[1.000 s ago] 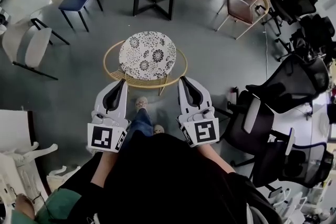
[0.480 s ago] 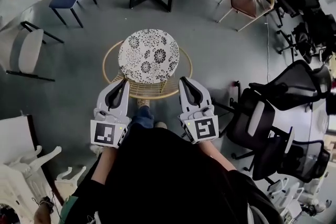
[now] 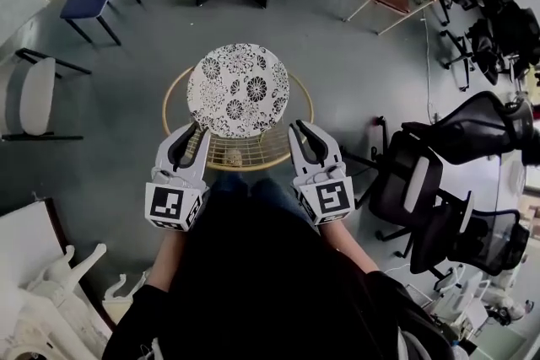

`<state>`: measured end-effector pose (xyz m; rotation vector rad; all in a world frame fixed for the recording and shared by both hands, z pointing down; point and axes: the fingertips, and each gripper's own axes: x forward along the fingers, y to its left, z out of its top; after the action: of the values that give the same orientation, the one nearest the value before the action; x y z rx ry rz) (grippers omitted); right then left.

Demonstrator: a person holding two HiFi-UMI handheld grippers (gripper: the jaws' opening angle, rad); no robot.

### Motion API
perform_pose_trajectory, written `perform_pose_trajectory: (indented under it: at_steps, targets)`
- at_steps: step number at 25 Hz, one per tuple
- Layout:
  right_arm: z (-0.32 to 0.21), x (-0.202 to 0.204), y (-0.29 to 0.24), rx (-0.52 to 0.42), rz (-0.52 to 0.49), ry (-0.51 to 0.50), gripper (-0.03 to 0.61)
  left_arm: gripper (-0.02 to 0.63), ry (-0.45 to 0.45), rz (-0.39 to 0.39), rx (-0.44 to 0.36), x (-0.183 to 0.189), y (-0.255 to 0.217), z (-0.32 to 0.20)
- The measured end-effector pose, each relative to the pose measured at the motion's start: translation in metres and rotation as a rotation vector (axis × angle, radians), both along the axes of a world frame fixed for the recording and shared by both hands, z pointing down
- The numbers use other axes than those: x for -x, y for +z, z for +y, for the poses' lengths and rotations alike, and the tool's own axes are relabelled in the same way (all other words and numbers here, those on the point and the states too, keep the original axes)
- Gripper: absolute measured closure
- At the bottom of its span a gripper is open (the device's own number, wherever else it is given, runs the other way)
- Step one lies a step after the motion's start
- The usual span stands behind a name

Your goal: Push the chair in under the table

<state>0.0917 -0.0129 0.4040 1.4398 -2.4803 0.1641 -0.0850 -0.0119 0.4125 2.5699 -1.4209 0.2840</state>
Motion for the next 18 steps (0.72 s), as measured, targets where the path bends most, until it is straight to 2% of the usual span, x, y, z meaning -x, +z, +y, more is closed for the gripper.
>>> perform_pose_trajectory:
  at_steps: [11, 16, 18]
  targets:
    - [-0.004, -0.006, 0.052, 0.124, 0.053, -0.074, 0.554, 0.463, 0.136, -0.164, 0.157, 0.001, 0.063, 0.000]
    - [-0.002, -0.009, 0.074, 0.188, 0.090, -0.136, 0.552, 0.449, 0.169, -0.198, 0.212, 0.003, 0.083, 0.005]
    - [0.000, -0.008, 0.082, 0.213, 0.102, -0.161, 0.525, 0.446, 0.193, -0.224, 0.234, 0.007, 0.093, 0.008]
